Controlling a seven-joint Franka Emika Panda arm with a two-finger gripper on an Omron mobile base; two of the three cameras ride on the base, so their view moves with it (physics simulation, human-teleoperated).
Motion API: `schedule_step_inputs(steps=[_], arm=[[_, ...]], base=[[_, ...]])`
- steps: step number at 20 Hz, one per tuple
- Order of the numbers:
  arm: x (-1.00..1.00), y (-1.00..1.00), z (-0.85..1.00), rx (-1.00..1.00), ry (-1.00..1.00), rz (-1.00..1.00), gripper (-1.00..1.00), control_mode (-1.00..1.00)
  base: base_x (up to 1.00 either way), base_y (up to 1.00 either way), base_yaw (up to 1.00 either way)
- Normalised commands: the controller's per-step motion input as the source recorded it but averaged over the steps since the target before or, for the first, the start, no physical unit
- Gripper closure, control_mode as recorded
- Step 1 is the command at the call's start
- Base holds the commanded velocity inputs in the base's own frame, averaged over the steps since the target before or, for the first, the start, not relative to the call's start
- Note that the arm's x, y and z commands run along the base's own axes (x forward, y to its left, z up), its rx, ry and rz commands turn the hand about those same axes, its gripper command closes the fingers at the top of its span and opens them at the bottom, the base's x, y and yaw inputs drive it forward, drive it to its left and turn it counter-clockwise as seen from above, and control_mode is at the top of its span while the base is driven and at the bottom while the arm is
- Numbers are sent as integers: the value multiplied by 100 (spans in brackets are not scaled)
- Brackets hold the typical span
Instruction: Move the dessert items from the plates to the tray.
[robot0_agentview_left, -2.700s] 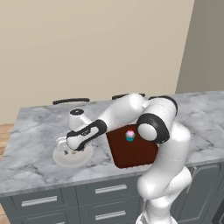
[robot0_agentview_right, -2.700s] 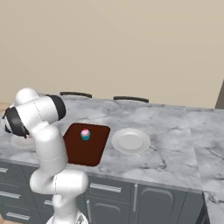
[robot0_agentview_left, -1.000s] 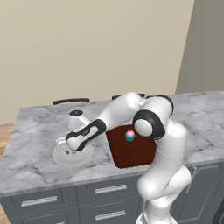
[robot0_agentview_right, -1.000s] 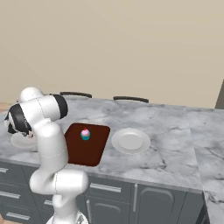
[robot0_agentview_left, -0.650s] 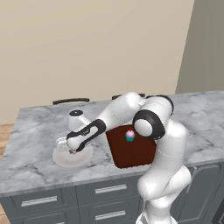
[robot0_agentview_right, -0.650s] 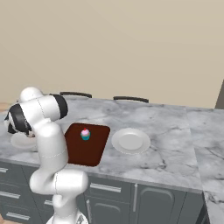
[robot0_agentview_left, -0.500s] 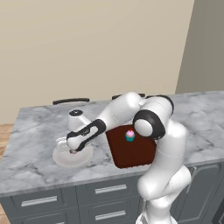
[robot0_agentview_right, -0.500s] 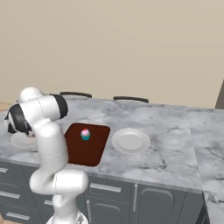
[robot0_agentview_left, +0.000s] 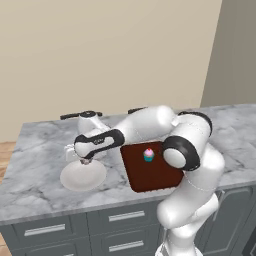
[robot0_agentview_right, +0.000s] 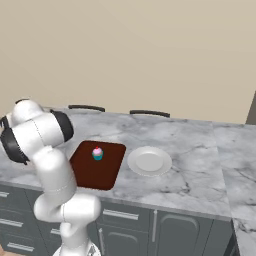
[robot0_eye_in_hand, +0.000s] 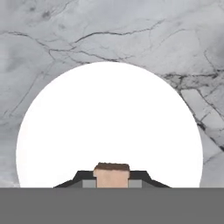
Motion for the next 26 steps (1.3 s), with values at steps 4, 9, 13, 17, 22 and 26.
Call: schedule_step_inputs(steps=[4,9,13,17,22,26], arm=[[-27,-74,23,0,-4,0,100,-100],[-27,-96,15,1,-5,0,100,-100],[-30,-88,22,0,-3,0,100,-100],[-25,-89,5,0,-1,0,100,-100],[-16,-91,0,0,0,0,100,-100],[-2,-74,-1,0,0,0,100,-100]], base=[[0,0,0],[0,0,0],[0,0,0],[0,0,0],[0,0,0],[0,0,0]])
